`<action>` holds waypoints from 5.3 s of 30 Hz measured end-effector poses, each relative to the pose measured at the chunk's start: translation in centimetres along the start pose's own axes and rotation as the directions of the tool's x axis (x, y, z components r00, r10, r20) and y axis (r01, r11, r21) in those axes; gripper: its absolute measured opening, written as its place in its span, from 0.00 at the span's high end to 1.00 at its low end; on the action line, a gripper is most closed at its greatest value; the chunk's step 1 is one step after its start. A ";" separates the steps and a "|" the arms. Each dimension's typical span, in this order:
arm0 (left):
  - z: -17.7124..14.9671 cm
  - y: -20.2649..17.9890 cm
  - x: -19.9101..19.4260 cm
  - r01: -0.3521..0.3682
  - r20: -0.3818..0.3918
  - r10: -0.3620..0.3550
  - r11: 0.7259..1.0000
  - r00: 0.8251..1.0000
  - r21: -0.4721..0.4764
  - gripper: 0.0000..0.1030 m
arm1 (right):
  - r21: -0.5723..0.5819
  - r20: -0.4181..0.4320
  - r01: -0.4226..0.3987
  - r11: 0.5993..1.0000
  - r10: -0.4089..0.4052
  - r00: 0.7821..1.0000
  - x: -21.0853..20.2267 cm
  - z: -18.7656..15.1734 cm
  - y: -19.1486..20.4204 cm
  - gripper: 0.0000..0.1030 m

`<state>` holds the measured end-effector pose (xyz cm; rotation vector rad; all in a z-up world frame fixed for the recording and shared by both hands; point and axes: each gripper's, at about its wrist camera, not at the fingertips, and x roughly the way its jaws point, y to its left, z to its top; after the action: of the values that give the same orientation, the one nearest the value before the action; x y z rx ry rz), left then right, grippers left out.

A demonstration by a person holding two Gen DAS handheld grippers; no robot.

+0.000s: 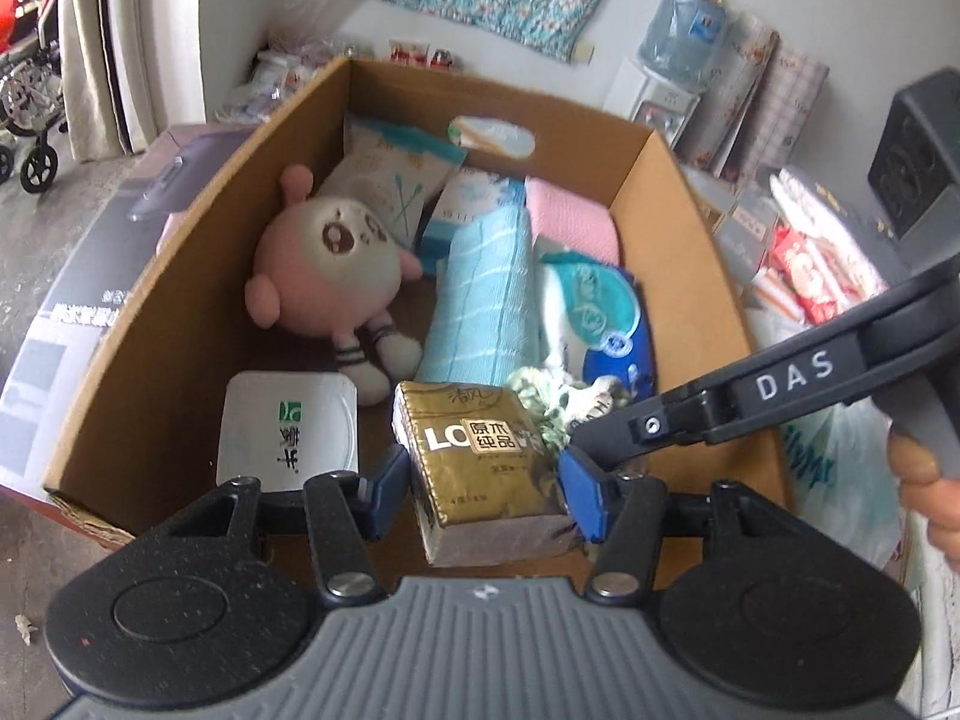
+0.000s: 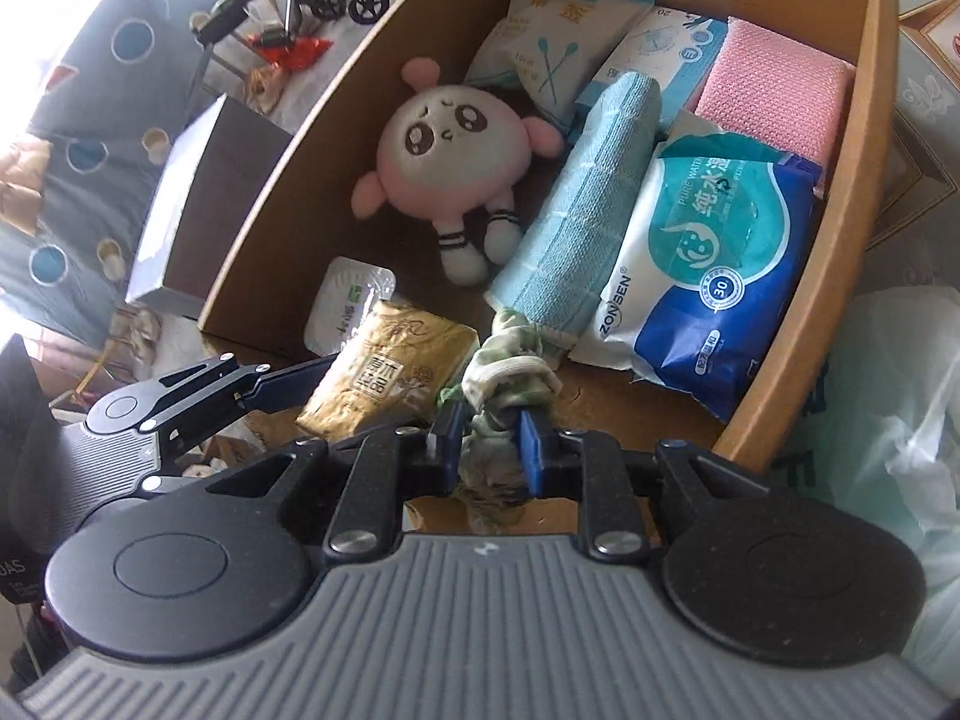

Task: Organize soft objects
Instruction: 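Lower the scrunchie into the box and open the right tool, then move the left tool to the orange-striped sock roll and grasp it, then carry the sock roll with the left tool over the cardboard box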

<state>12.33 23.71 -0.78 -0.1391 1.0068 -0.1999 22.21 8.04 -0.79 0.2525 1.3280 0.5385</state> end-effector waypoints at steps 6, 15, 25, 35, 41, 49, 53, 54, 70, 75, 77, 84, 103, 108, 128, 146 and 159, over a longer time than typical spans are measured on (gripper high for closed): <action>-0.3 0.6 1.5 -0.013 -0.046 0.014 1.000 0.999 0.021 0.44 | -0.037 -0.059 0.048 0.998 -0.050 0.997 1.3 0.7 0.6 0.80; -0.4 0.7 1.2 -0.035 0.010 0.034 0.998 0.999 0.046 0.42 | -0.049 -0.079 0.056 0.997 -0.060 0.995 2.0 1.0 0.8 0.78; -0.9 1.2 -2.1 -0.073 0.132 0.066 0.996 0.989 0.049 0.42 | -0.050 -0.144 -0.002 0.999 -0.005 0.990 2.7 1.4 1.0 0.77; -1.5 1.4 -4.0 -0.112 0.181 0.101 0.992 0.978 0.053 0.42 | -0.179 -0.084 0.106 0.978 -0.123 0.989 1.9 2.4 2.5 0.56; -1.9 2.1 -4.9 -0.131 0.208 0.125 0.991 0.970 0.011 0.42 | -0.211 -0.031 0.159 0.964 -0.169 0.985 2.2 3.0 2.1 0.58; -2.2 3.4 -5.5 -0.156 0.212 0.164 0.986 0.963 -0.056 0.42 | -0.241 -0.140 0.140 0.960 -0.177 0.974 7.2 2.3 1.8 0.73; -2.5 3.2 -5.9 -0.158 0.220 0.167 0.986 0.961 -0.059 0.41 | -0.223 -0.123 0.088 0.971 -0.117 0.985 6.3 1.6 2.0 0.71; -2.5 3.0 -6.1 -0.156 0.226 0.164 0.986 0.960 -0.056 0.40 | -0.229 -0.075 0.082 0.970 -0.102 0.992 5.3 1.4 2.2 0.71; 0.3 -8.6 -5.4 0.026 0.290 -0.056 0.994 0.955 0.108 0.18 | -0.011 0.533 0.052 0.999 -0.038 0.845 -18.7 -9.1 -10.5 0.38; 3.7 -13.6 -2.6 0.104 0.210 -0.128 0.987 0.969 0.119 0.16 | 0.146 0.598 0.076 0.986 -0.149 0.787 -21.8 -11.7 -18.2 0.36; 5.4 -15.6 -0.9 0.150 0.162 -0.166 0.983 0.973 0.107 0.16 | 0.197 0.593 0.077 0.977 -0.182 0.785 -21.6 -11.9 -21.2 0.36; 11.0 -21.8 8.1 0.212 -0.036 -0.212 0.977 0.977 -0.001 0.18 | 0.279 0.524 0.091 0.956 -0.231 0.820 -17.0 -10.0 -29.3 0.39; 13.9 -26.9 24.4 0.111 -0.297 -0.154 0.981 0.942 -0.158 0.62 | 0.274 0.458 0.075 0.959 -0.199 0.867 -10.0 -5.7 -34.3 0.60; 13.9 -28.0 23.1 0.155 -0.253 -0.190 0.976 0.949 -0.151 0.70 | 0.264 0.488 0.141 0.954 -0.258 0.834 -11.2 -6.7 -33.1 0.62; 10.9 -27.2 0.2 0.413 0.069 -0.411 0.910 0.909 -0.028 0.75 | 0.168 0.756 0.217 0.961 -0.267 0.598 -23.0 -16.7 -18.2 0.62; 4.1 -9.8 -8.4 0.248 0.164 -0.220 0.952 0.962 -0.179 0.75 | -0.023 0.638 -0.089 0.996 0.083 0.766 -15.5 -17.4 -1.3 0.62; 2.4 -1.5 -1.5 0.207 0.027 -0.208 0.939 0.978 -0.275 0.76 | 0.036 0.588 -0.127 0.991 0.081 0.804 -12.2 -17.4 -2.4 0.57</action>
<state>13.42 22.67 2.00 -0.5019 1.0190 -0.2509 4.23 -2.42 4.36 0.5131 0.7277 0.4517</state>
